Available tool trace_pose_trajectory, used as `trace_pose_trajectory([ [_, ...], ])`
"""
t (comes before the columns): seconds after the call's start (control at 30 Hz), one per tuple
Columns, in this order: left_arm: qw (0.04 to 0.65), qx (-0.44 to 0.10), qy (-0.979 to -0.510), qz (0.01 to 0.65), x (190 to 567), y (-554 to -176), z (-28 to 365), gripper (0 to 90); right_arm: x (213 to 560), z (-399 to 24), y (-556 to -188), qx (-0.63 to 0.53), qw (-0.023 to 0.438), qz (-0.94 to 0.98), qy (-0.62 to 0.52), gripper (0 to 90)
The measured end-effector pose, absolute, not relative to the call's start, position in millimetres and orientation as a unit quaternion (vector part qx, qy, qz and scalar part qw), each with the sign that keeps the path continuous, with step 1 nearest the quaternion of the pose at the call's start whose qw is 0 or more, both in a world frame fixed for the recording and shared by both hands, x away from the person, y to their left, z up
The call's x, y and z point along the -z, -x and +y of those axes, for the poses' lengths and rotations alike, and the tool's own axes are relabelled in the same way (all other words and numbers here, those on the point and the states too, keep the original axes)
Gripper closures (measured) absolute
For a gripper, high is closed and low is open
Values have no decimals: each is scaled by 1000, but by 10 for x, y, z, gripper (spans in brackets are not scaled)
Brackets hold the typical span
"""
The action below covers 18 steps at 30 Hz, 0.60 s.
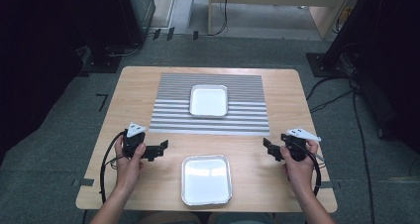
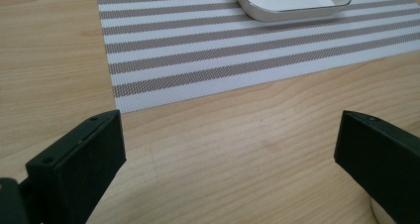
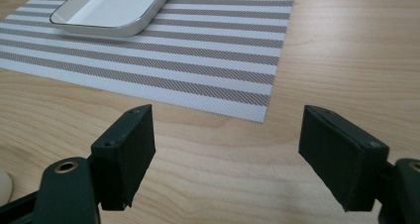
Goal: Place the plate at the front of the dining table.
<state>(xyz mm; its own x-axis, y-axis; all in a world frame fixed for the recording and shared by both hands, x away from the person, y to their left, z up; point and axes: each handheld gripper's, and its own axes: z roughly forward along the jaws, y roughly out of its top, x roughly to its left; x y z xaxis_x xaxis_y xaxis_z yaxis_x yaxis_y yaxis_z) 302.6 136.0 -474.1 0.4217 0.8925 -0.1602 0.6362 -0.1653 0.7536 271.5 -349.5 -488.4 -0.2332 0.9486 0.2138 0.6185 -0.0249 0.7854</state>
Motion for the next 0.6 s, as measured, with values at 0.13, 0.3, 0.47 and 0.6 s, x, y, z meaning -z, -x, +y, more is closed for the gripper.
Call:
trace_pose_trajectory([
  [0.13,389,-168,-745,515,4773,-2965,1414,0,4915,-3571,-2629,-409,199,665,-592,225],
  [0.3,384,-172,-744,520,4822,-2890,1518,0,4942,-3675,-2522,-406,202,662,-596,225],
  [0.47,376,-178,-744,523,4869,-2819,1615,0,4943,-3793,-2410,-410,209,652,-603,227],
  [0.6,370,-184,-743,527,4906,-2757,1717,0,4949,-3888,-2319,-406,215,648,-607,229],
])
